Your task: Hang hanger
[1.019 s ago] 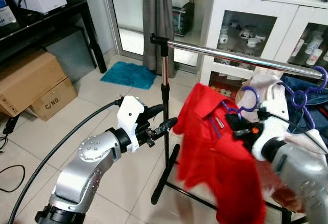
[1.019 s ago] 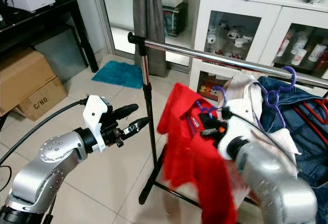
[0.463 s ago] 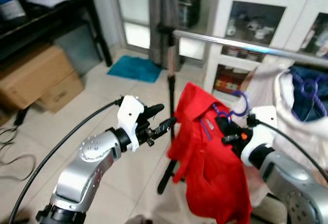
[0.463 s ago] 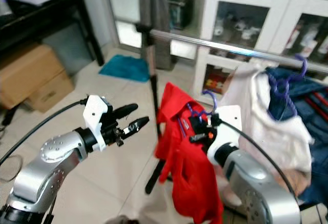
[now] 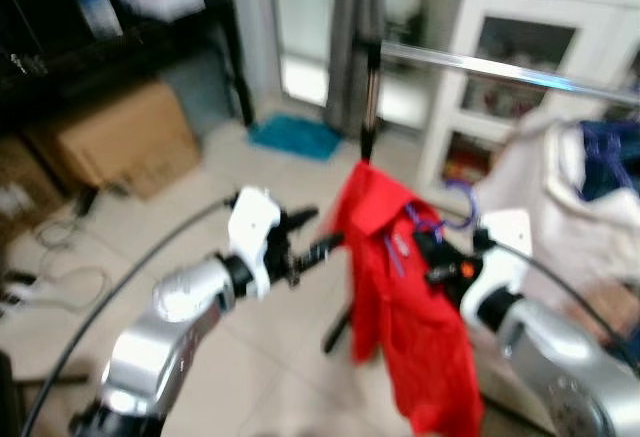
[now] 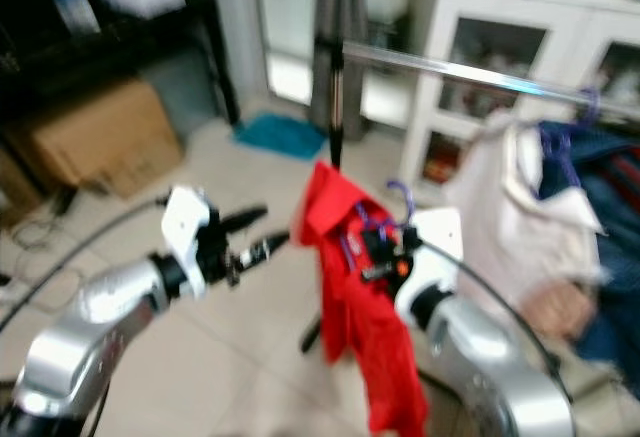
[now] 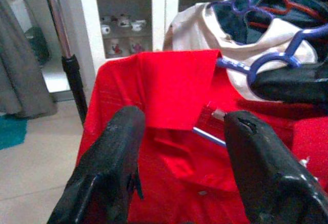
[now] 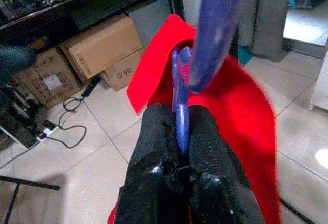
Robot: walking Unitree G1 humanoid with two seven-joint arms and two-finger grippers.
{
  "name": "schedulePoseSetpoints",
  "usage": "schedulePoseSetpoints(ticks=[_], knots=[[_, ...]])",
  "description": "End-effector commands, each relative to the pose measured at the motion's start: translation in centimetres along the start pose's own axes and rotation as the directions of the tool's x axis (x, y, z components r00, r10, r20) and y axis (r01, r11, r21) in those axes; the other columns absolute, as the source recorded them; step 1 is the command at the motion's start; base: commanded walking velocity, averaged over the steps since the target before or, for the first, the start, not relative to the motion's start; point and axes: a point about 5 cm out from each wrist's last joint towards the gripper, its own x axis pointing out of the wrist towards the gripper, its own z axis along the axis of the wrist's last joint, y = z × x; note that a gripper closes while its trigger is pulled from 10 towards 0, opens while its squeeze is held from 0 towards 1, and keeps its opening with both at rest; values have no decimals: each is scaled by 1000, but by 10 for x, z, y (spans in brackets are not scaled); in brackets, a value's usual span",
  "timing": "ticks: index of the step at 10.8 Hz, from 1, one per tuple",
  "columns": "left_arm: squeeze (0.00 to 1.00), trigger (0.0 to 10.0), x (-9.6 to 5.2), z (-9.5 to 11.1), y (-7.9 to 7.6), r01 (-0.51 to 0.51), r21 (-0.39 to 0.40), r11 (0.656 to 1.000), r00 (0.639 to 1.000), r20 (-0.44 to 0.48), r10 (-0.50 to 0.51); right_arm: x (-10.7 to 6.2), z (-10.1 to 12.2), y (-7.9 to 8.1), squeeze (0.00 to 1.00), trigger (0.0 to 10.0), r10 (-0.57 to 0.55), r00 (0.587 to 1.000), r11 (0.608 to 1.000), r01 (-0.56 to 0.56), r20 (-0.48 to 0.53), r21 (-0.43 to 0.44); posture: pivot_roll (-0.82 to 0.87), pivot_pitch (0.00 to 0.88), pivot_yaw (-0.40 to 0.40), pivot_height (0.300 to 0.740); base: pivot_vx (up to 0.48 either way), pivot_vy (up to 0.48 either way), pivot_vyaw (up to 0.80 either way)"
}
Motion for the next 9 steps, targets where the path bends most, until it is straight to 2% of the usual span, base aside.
schedulePoseSetpoints(ticks=[1, 3, 4, 6, 7, 8, 9], knots=[[1000, 10000, 1, 3, 7, -34, 3, 999, 999, 18, 34, 1, 13, 5, 0, 0, 41, 997, 999, -40, 69, -21, -25, 0, 40, 740, 0, 0, 0], [1000, 10000, 12, 7, 12, -43, 35, 998, 999, 31, 42, 4, 17, 11, 0, 0, 108, 990, 994, -109, 94, 3, -28, 0, 33, 740, 0, 0, 0], [1000, 10000, 23, 9, 14, -45, 37, 998, 998, 45, 43, 4, 22, 19, 0, 0, 189, 976, 981, -192, 109, 15, -32, 0, 26, 740, 0, 0, 0], [1000, 10000, 33, 10, 14, -27, 48, 998, 998, 53, 24, 2, 25, 27, 0, 0, 263, 958, 964, -265, 111, 4, -35, 0, 20, 740, 0, 0, 0], [694, 10000, 40, 8, 13, -1, 66, 998, 999, 43, -2, 2, 26, 30, 0, 0, 300, 948, 953, -302, 108, 0, -34, 0, 17, 740, 0, 0, 0], [165, 10000, 44, 5, 11, 30, 75, 997, 999, 31, -33, 2, 27, 33, 0, 0, 325, 939, 945, -327, 109, 1, -33, 0, 14, 740, 0, 0, 0], [0, 7922, 47, 4, 6, 69, 89, 994, 997, 29, -71, 3, 27, 35, 0, 0, 338, 935, 940, -340, 108, 4, -34, 0, 13, 740, 0, 0, 0]])
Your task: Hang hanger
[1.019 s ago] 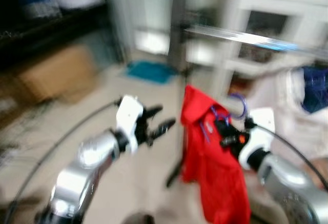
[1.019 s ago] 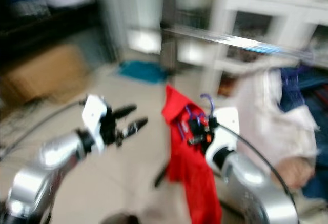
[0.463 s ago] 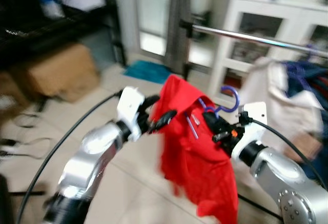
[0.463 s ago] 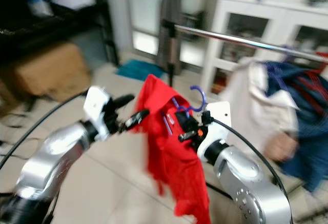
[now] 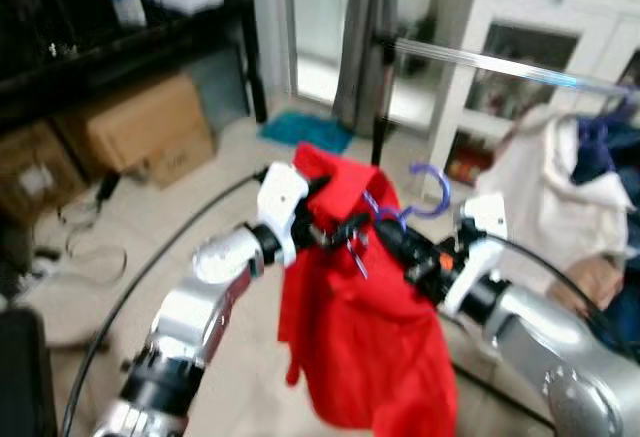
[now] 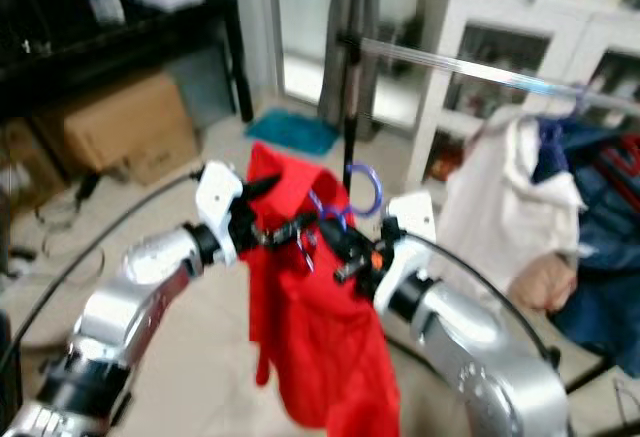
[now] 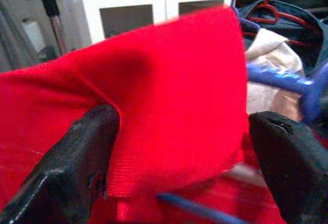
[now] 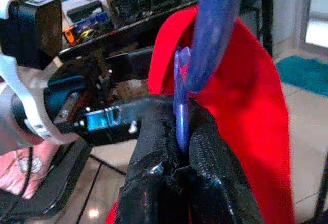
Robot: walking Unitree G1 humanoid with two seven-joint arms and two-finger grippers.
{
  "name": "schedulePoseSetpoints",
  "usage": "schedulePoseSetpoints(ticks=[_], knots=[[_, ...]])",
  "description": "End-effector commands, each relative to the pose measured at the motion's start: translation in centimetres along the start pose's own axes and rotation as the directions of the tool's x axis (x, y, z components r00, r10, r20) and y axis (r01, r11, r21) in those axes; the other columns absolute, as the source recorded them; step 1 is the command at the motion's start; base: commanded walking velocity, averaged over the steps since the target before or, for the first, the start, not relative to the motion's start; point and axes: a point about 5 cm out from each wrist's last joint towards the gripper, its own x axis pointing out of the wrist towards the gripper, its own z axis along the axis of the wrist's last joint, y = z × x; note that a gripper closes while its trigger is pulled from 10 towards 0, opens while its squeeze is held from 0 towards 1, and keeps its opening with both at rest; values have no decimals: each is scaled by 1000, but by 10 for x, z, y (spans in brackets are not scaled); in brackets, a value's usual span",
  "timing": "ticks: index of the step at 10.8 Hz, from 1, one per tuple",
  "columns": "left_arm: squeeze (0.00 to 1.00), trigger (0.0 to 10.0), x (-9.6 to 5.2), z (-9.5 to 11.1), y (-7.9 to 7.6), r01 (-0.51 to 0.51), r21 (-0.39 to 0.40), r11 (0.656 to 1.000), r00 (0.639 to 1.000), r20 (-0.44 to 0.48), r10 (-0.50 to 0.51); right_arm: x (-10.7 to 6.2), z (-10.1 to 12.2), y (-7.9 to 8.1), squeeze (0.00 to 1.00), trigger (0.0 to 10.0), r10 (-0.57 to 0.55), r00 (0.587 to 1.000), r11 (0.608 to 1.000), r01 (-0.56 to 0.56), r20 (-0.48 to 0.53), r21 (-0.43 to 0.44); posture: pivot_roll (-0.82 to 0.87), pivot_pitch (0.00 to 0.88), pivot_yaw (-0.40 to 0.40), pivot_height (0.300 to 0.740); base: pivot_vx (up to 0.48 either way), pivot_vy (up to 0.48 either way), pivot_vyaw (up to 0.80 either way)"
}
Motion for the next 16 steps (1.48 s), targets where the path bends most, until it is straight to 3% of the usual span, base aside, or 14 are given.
schedulePoseSetpoints(ticks=[1, 2, 3, 6, 10, 16], knots=[[0, 2902, 3, 0, -5, 39, 35, 999, 999, -13, -39, 2, 9, 9, 0, 0, 62, 998, 998, -62, 32, -16, -33, 0, 12, 740, 0, 0, 0], [0, 0, 3, 0, -5, 28, 67, 997, 999, -21, -26, 3, 8, 9, 0, 0, 67, 997, 998, -66, 28, -14, -32, 0, 14, 740, 0, 0, 0], [0, 0, 3, -4, 1, -39, 150, 988, 997, -60, 49, 5, 8, 8, 0, 0, 69, 997, 998, -68, 25, -10, -29, 0, 12, 740, 0, 0, 0], [0, 0, 0, -1, 4, -193, 176, 965, 981, 5, 195, 6, 8, 4, 0, 0, 48, 998, 999, -48, 29, 7, -22, 0, -8, 740, 0, 0, 0], [0, 0, -3, -3, 10, -266, 171, 949, 963, 18, 267, 9, 12, 0, 0, 0, 61, 998, 998, -61, 30, 7, -12, 0, -27, 740, 0, 0, 0], [0, 0, -6, 3, 17, -308, 253, 917, 950, 40, 309, 8, 13, 0, 0, 0, 41, 998, 999, -42, 38, 13, -51, 0, 6, 740, 0, 0, 0]])
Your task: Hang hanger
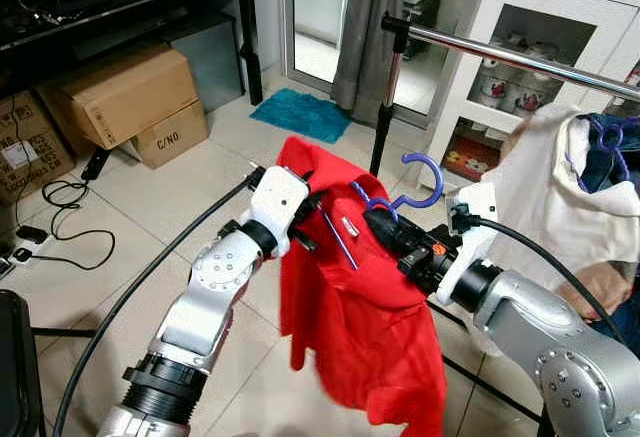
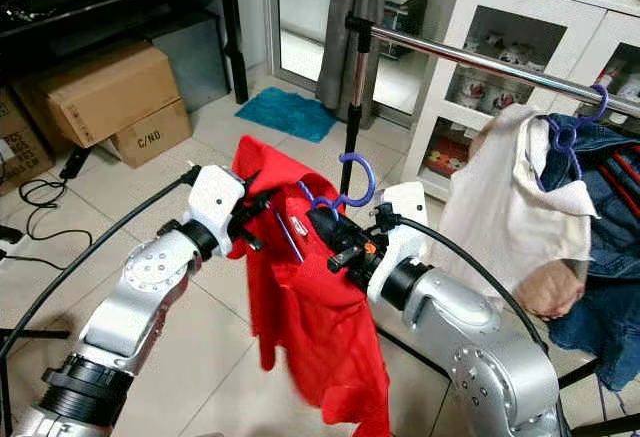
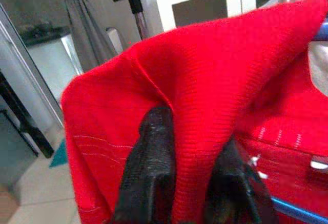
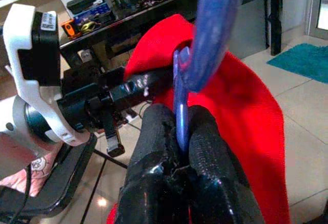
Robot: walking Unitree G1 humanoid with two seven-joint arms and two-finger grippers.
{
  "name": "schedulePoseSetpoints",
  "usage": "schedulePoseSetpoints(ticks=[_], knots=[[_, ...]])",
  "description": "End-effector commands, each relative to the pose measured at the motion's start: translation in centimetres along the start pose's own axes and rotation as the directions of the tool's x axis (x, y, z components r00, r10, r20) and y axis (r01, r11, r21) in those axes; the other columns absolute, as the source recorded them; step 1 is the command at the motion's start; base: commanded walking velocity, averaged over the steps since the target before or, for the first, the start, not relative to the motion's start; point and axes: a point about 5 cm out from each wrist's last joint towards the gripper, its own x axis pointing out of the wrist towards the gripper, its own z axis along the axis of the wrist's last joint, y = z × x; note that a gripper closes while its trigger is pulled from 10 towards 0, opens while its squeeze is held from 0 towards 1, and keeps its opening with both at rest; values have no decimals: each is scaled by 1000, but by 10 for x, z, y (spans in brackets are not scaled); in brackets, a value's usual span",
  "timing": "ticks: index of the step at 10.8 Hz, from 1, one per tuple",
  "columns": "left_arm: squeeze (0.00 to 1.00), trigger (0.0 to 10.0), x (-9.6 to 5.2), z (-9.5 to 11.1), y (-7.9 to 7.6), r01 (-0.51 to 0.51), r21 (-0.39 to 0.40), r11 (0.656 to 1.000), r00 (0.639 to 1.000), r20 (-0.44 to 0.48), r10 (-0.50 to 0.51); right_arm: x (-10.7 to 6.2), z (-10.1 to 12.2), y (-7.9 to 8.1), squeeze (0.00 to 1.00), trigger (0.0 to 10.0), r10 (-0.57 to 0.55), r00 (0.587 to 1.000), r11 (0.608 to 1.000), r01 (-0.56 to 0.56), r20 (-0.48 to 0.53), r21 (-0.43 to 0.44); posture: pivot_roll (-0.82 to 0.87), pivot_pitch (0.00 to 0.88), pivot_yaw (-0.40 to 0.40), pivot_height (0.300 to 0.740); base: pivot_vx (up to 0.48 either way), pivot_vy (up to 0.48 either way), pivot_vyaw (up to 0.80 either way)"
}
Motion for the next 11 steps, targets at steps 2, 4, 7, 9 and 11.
schedulePoseSetpoints(ticks=[2, 4, 7, 9, 11], knots=[[0, 0, 2, 5, 6, -38, 35, 999, 999, 25, 37, -3, 5, -1, 0, 0, -8, 1000, 1000, 8, 21, -7, -51, 0, 22, 740, 0, 0, 0], [0, 0, 1, 8, 11, -47, 61, 997, 998, 44, 44, -2, 4, -1, 0, 0, -19, 999, 1000, 19, 25, -6, -45, 0, 34, 740, 0, 0, 0], [0, 0, -1, 13, 16, -45, 66, 997, 997, 66, 41, 0, 1, -2, 0, 0, -32, 999, 999, 32, 2, -24, -41, 0, 26, 740, 0, 0, 0], [0, 0, -11, 34, 56, -117, -31, 993, 987, 108, 120, -7, -11, -13, 0, 0, -76, 990, 991, 62, -116, -116, -32, 0, 3, 740, 0, 0, 0], [0, 0, -17, 41, 97, -190, -58, 980, 978, 77, 195, -20, -11, -14, 0, 0, -11, 986, 987, -15, -164, -159, -21, 0, 11, 740, 0, 0, 0]])
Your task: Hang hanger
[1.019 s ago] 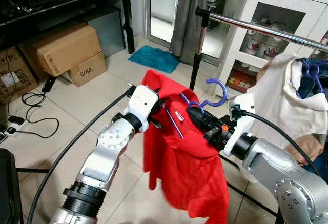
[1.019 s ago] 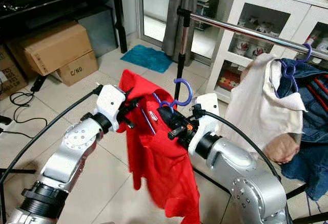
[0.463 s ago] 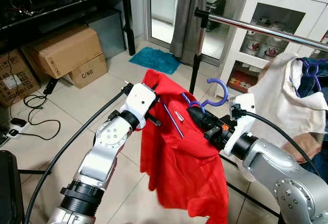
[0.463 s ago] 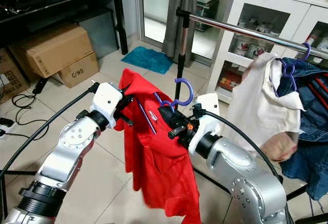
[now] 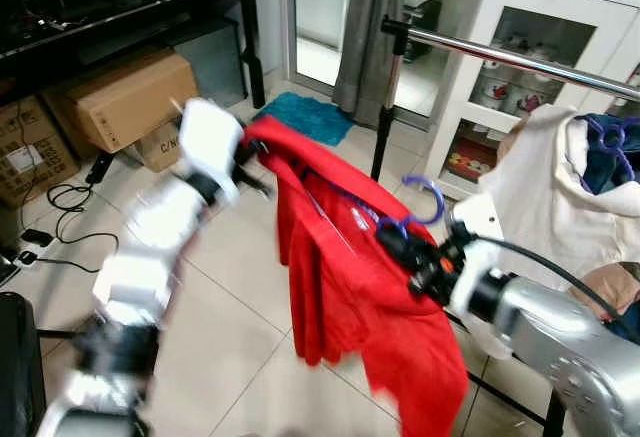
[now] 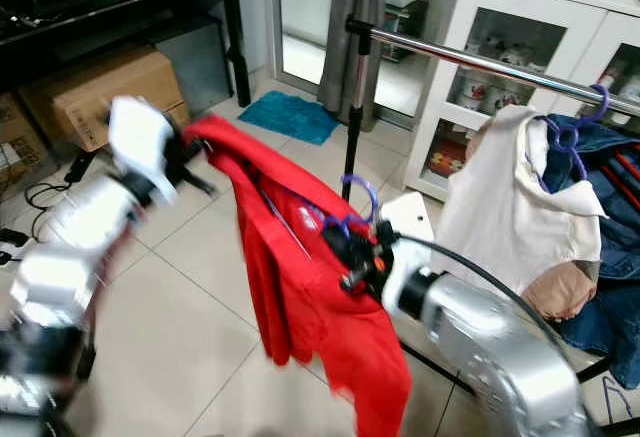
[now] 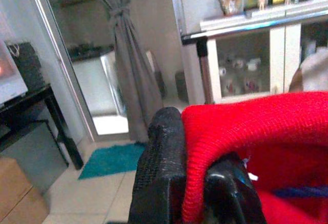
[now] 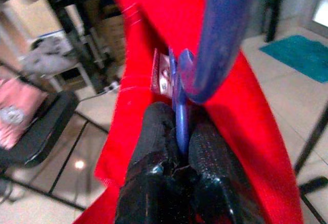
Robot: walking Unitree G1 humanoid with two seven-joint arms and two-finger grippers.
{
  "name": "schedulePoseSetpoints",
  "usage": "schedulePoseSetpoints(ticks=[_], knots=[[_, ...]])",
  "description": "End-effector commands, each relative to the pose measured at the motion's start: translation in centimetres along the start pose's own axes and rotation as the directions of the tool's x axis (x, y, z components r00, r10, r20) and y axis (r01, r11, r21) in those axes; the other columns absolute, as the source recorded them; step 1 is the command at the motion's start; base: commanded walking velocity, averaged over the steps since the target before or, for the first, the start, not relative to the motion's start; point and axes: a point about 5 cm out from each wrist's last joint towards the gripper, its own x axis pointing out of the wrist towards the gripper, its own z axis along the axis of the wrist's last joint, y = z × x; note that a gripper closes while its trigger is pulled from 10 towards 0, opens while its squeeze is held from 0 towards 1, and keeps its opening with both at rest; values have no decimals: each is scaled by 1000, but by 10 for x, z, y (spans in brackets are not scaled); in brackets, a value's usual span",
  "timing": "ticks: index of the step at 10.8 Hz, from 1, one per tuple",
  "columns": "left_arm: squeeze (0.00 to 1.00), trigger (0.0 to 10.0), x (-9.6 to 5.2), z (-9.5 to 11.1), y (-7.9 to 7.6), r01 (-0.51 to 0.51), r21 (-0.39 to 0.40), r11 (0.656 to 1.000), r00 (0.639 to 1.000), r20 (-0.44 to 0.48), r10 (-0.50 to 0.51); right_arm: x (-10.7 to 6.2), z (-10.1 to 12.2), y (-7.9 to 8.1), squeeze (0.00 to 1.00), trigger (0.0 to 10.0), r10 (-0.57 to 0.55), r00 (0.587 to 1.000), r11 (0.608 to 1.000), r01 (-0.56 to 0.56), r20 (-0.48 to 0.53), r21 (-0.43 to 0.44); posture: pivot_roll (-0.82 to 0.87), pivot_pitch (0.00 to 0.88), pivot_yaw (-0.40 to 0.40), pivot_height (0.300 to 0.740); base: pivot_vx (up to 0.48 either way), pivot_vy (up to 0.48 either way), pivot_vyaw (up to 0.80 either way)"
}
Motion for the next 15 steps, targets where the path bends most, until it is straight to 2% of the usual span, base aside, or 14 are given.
schedulePoseSetpoints(ticks=[1, 2, 3, 4, 5, 6, 7, 9, 10, 11, 12, 13, 14, 15], knots=[[0, 0, -4, 4, 20, -74, -7, 997, 997, 5, 74, -6, -2, -3, 0, 0, -2, 1000, 1000, 2, -13, 6, -22, 0, 15, 740, 0, 0, 0], [0, 0, -6, -9, 40, -147, 15, 989, 986, -72, 148, -20, 7, 0, 0, 0, 82, 995, 996, -84, 59, 29, -35, 0, 23, 740, 0, 0, 0], [0, 0, -6, -14, 47, -171, 16, 985, 981, -93, 172, -27, 12, 2, 0, 0, 134, 986, 989, -139, 100, 46, -40, 0, 20, 740, 0, 0, 0], [0, 0, -5, -25, 51, -192, -23, 981, 975, -122, 188, -35, 16, 7, 0, 0, 201, 969, 974, -213, 147, 75, -42, 0, 16, 740, 0, 0, 0], [0, 0, 0, -30, 48, -187, -86, 979, 977, -120, 176, -36, 17, 8, 0, 0, 204, 964, 971, -222, 172, 92, -50, 0, 15, 740, 0, 0, 0], [0, 0, 7, -30, 28, -95, -171, 981, 993, -89, 81, -30, 23, 0, 0, 0, 105, 967, 981, -139, 230, 136, -52, 0, 20, 740, 0, 0, 0], [0, 0, 11, -31, 10, -20, -213, 977, 997, -76, 4, -24, 28, -2, 0, 0, 55, 957, 978, -109, 286, 176, -49, 0, 20, 740, 0, 0, 0], [0, 0, 15, -34, -26, 82, -306, 948, 994, -49, -102, -16, 43, 4, 0, 0, 31, 891, 945, -174, 453, 278, -42, 0, 29, 740, 0, 0, 0], [0, 0, 16, -34, -24, 66, -312, 948, 996, -41, -83, -16, 43, 8, 0, 0, 59, 893, 944, -196, 447, 265, -42, 0, 29, 740, 0, 0, 0], [0, 0, 17, -27, -11, 39, -312, 949, 998, -25, -49, -18, 39, 7, 0, 0, 50, 912, 951, -168, 408, 259, -44, 0, 31, 740, 0, 0, 0], [0, 0, 15, -21, -14, 112, -307, 945, 992, -13, -122, -17, 43, -6, 0, 0, -53, 902, 954, -81, 428, 289, -41, 0, 31, 740, 0, 0, 0], [0, 0, 16, -10, -32, 221, -332, 917, 975, 53, -216, -11, 52, -21, 0, 0, -177, 874, 955, 40, 453, 295, -43, 0, 30, 740, 0, 0, 0], [0, 0, 18, 12, -53, 351, -391, 851, 935, 187, -300, -3, 60, -32, 0, 0, -282, 832, 944, 151, 478, 295, -44, 0, 36, 740, 0, 0, 0], [0, 0, 16, 29, -74, 484, -407, 775, 874, 263, -408, -1, 66, -36, 0, 0, -339, 770, 927, 175, 541, 332, -31, 0, 39, 740, 0, 0, 0]])
